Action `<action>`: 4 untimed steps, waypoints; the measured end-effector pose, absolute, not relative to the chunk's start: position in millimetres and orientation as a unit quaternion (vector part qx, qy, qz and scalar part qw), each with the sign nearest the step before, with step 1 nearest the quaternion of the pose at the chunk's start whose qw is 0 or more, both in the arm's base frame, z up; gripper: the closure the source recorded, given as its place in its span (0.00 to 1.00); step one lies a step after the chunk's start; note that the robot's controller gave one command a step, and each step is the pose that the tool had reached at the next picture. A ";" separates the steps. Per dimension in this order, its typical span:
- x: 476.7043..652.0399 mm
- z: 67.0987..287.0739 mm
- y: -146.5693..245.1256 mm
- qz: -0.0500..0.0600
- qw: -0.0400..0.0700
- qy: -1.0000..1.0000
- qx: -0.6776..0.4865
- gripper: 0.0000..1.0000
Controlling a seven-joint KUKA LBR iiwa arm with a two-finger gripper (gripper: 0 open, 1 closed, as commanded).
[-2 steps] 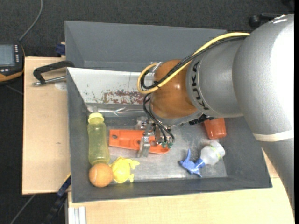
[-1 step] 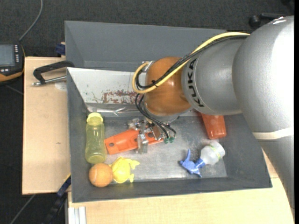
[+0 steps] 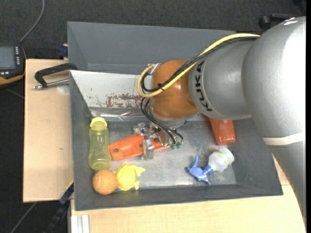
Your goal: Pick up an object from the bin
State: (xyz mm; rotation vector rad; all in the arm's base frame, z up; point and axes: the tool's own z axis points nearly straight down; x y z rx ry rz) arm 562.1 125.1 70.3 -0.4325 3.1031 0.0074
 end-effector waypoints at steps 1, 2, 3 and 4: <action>567.4 70.7 117.8 0.003 0.005 0.981 -0.195 1.00; 575.7 70.8 103.6 0.001 0.007 0.963 -0.268 1.00; 584.0 85.7 116.1 0.004 0.007 0.986 -0.165 1.00; 587.7 89.2 113.4 0.003 0.010 0.974 -0.228 1.00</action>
Offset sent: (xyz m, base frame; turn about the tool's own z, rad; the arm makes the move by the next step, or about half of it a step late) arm 0.0194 -0.0172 -0.0003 0.0039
